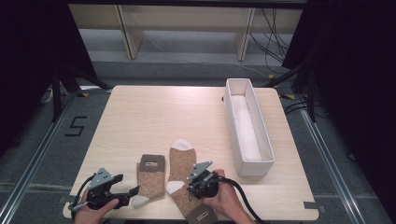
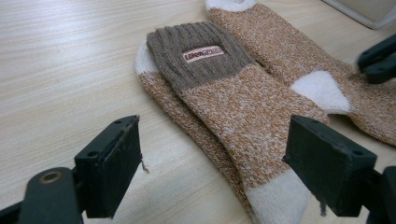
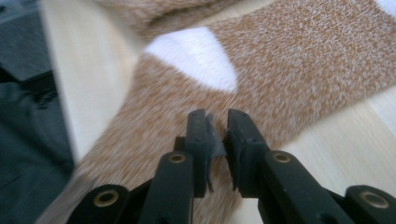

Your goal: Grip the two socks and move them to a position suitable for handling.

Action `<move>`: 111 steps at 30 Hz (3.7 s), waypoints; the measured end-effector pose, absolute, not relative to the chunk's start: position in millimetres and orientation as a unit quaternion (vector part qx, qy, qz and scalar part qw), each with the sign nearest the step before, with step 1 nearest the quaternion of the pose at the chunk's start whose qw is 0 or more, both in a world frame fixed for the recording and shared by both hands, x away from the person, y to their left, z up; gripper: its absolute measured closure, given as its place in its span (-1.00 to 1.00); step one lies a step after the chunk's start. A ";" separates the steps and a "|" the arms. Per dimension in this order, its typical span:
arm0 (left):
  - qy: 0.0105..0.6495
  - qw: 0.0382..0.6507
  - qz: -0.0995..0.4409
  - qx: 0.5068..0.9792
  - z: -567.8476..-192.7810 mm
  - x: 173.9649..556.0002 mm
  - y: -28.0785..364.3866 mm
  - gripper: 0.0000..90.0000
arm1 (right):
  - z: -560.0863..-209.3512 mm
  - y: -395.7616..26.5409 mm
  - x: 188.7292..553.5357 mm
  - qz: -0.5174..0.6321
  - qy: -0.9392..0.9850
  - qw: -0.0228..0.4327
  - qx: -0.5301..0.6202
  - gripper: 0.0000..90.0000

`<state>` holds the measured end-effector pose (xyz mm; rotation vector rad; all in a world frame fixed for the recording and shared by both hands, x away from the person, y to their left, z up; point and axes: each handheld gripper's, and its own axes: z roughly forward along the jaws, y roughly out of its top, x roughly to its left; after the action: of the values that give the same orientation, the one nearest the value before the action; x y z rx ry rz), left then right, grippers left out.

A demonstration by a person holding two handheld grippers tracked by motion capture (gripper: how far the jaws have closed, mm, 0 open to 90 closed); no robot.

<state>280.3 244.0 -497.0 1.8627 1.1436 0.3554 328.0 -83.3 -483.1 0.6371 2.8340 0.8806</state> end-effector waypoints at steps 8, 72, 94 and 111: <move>0.457 0.446 0.143 0.756 -497.2 280.4 243.7 -0.60 | -488.9 -66.4 348.6 0.262 0.940 0.060 0.209 0.96; 0.476 0.447 0.148 0.743 -494.0 281.8 253.3 -0.60 | -434.2 -99.2 355.2 0.350 0.896 0.047 0.269 0.47; 0.479 0.440 0.142 0.747 -495.0 281.8 256.0 -0.60 | -473.3 26.1 432.2 0.309 0.917 0.010 0.252 0.32; 0.485 0.437 0.148 0.743 -491.5 308.6 259.0 -0.52 | -429.6 4.7 404.9 0.382 0.904 0.041 0.187 0.79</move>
<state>308.6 259.0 -491.5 1.8483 1.2068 0.3678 404.9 4.7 -429.6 0.5719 2.7680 1.1693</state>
